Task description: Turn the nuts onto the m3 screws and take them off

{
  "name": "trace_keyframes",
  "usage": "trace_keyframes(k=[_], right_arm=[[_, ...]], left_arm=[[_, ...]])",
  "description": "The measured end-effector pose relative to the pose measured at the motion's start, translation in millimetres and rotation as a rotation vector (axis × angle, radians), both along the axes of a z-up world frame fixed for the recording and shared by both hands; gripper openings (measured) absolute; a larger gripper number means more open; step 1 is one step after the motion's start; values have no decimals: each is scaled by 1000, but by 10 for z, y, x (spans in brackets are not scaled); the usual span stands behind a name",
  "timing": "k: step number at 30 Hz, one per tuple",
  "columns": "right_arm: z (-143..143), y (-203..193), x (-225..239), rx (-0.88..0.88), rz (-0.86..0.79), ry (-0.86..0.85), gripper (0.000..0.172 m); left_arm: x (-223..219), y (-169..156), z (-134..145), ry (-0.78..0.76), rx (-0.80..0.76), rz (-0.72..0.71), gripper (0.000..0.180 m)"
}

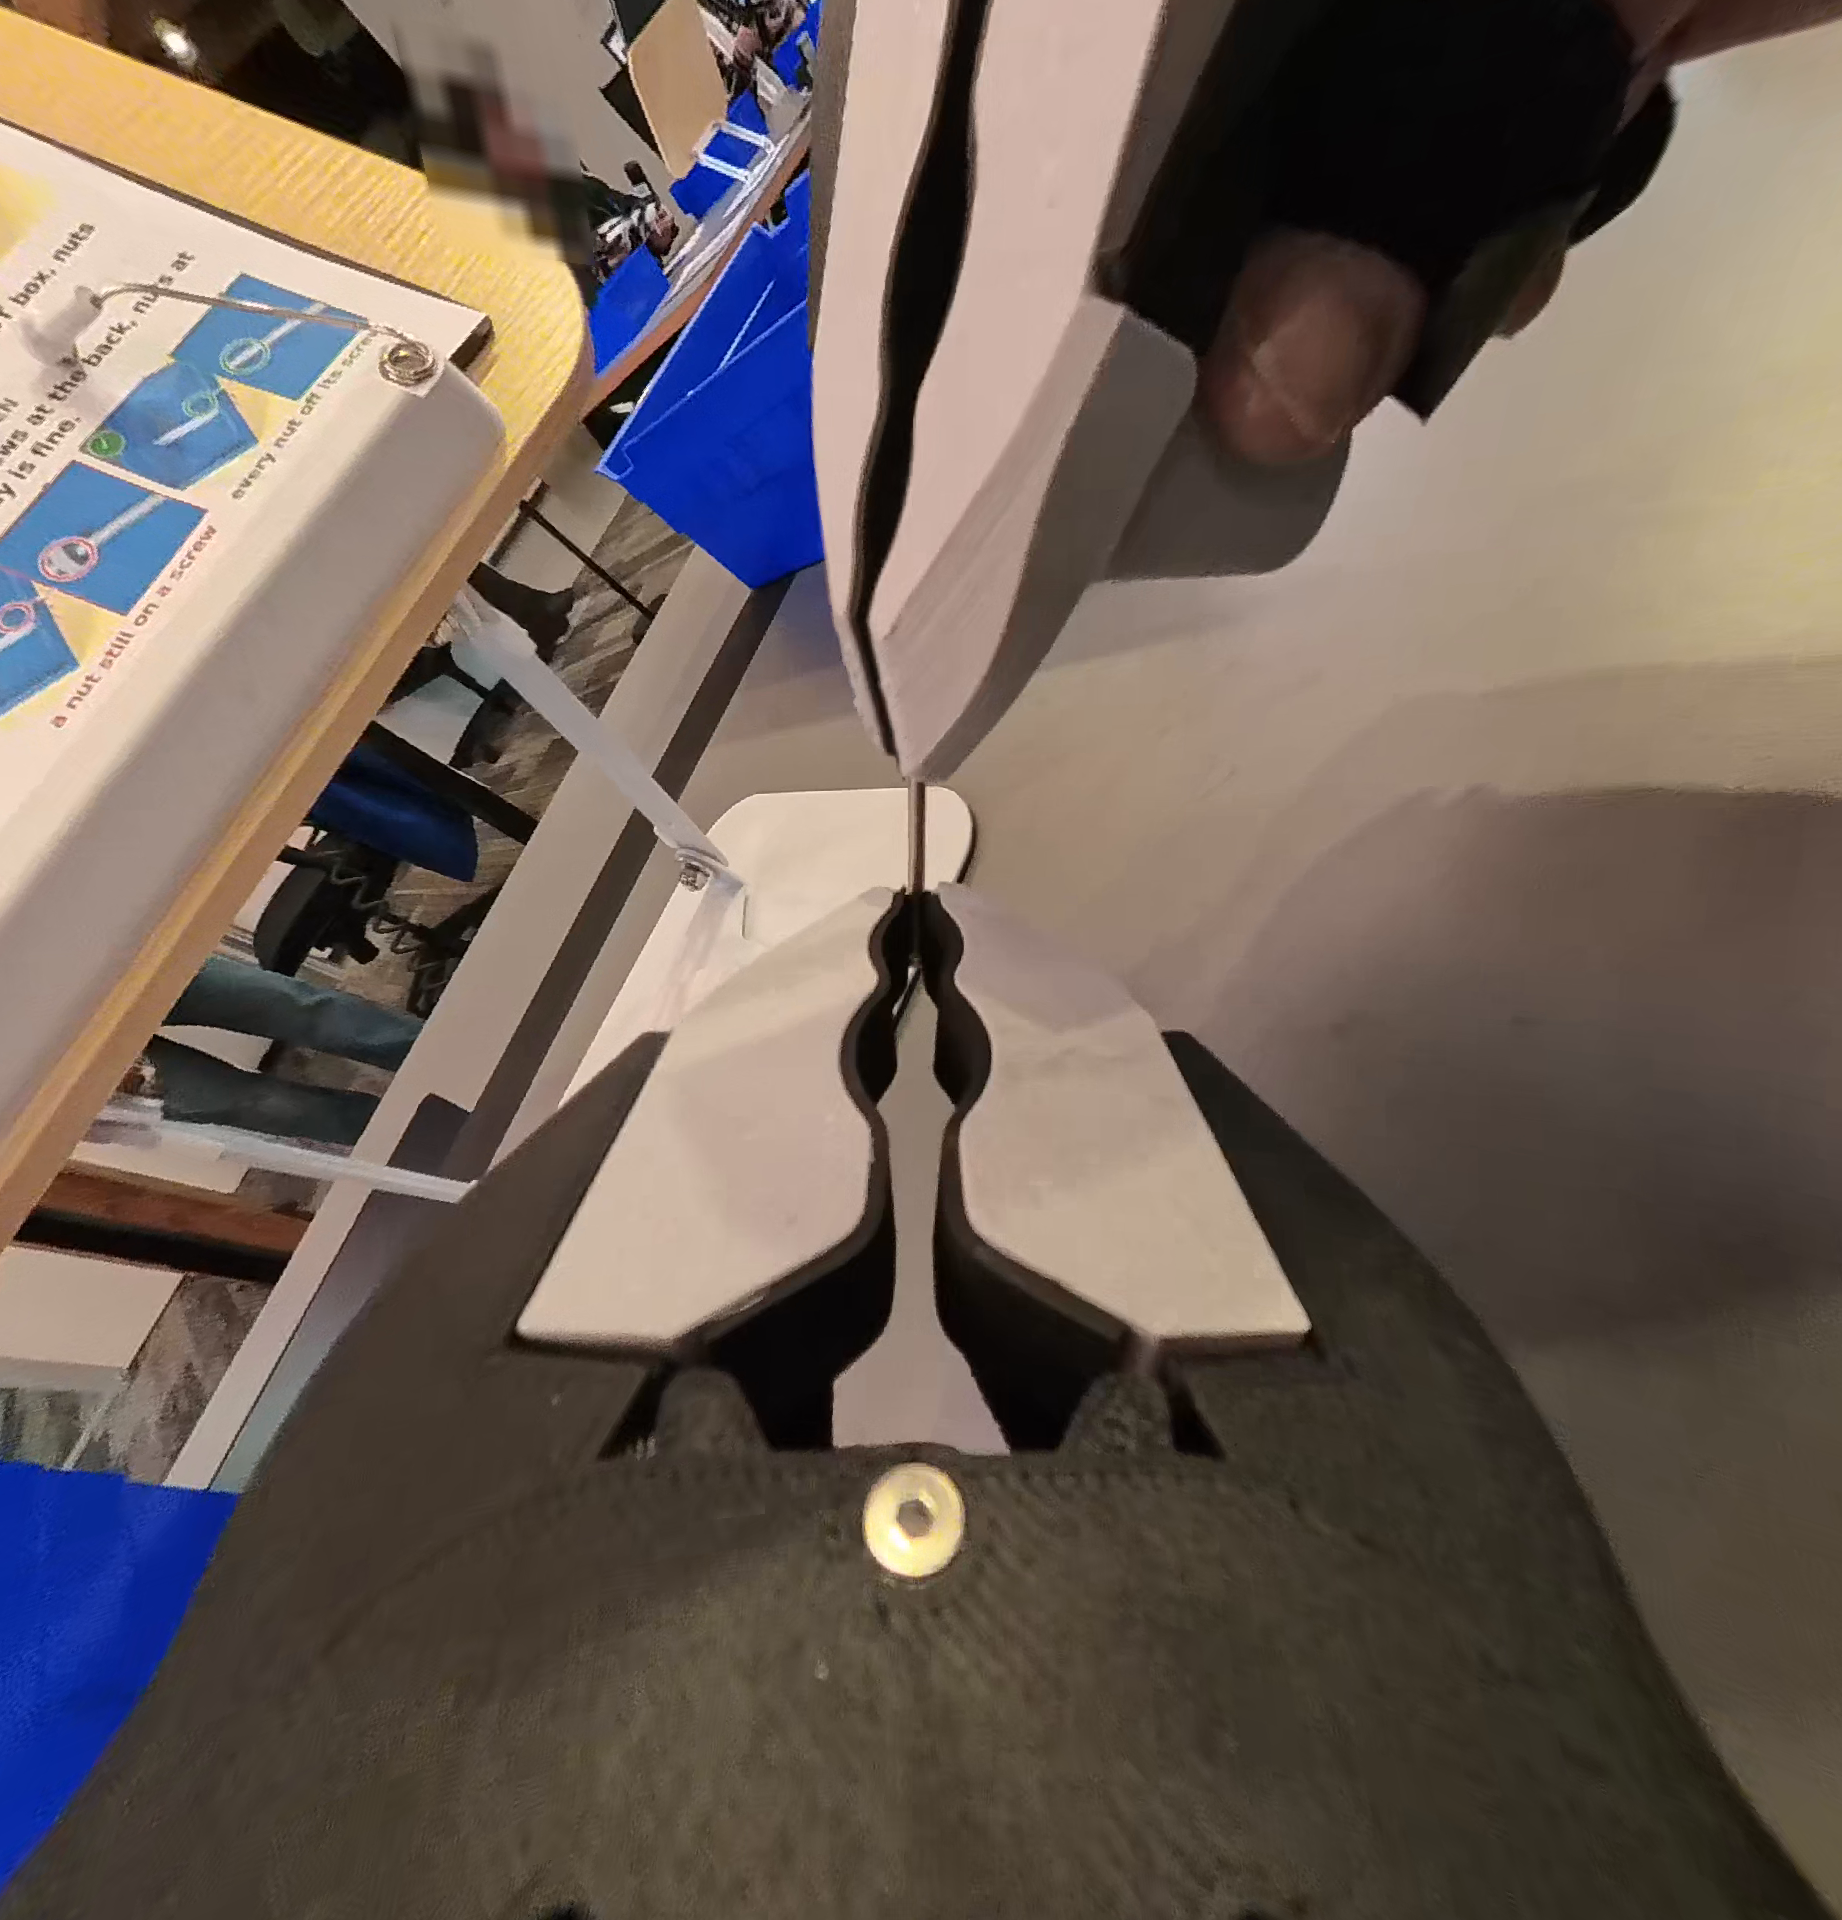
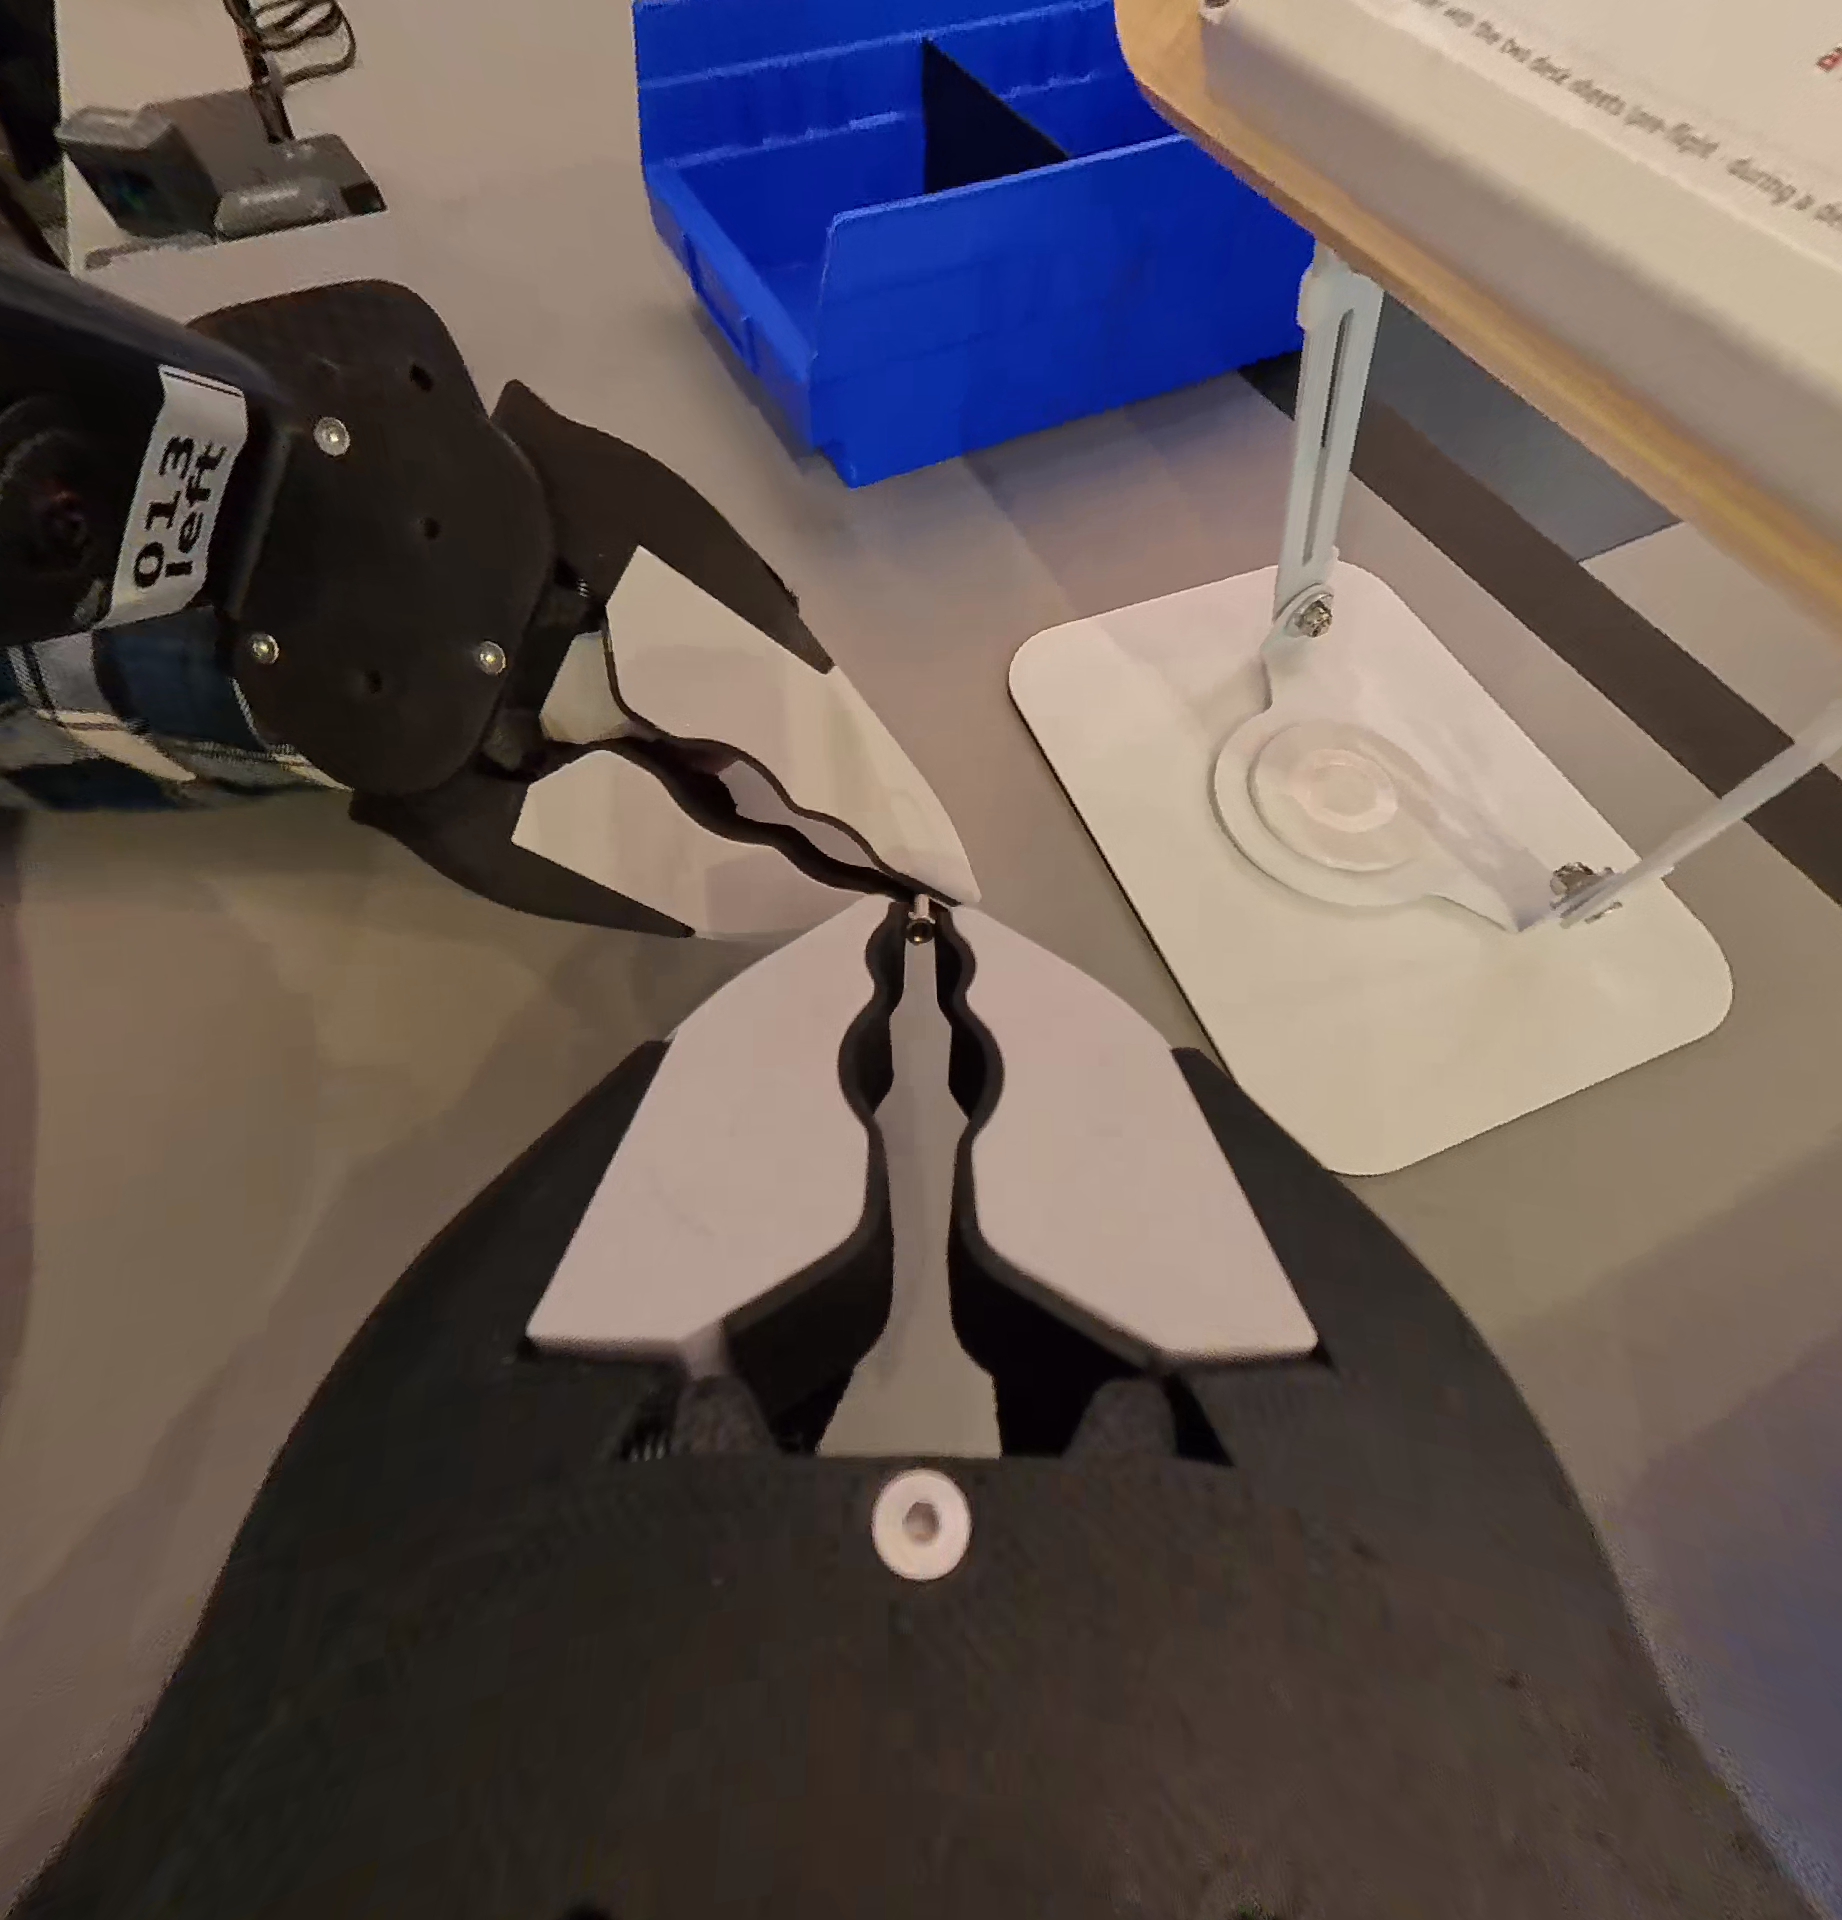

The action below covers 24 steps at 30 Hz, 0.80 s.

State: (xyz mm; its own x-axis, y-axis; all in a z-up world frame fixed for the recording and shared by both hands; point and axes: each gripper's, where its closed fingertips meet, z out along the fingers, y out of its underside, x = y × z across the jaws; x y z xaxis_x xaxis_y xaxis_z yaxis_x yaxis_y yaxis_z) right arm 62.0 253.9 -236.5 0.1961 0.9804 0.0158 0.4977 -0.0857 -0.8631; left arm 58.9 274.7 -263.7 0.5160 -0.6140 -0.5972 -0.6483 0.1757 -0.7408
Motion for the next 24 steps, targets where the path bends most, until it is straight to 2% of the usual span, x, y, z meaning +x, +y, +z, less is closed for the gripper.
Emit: trace_keyframes(k=[24], right_arm=[[77,-23,-7,276,24,-83,6]], left_arm=[[31,-33,55,-80,-25,-35,1]])
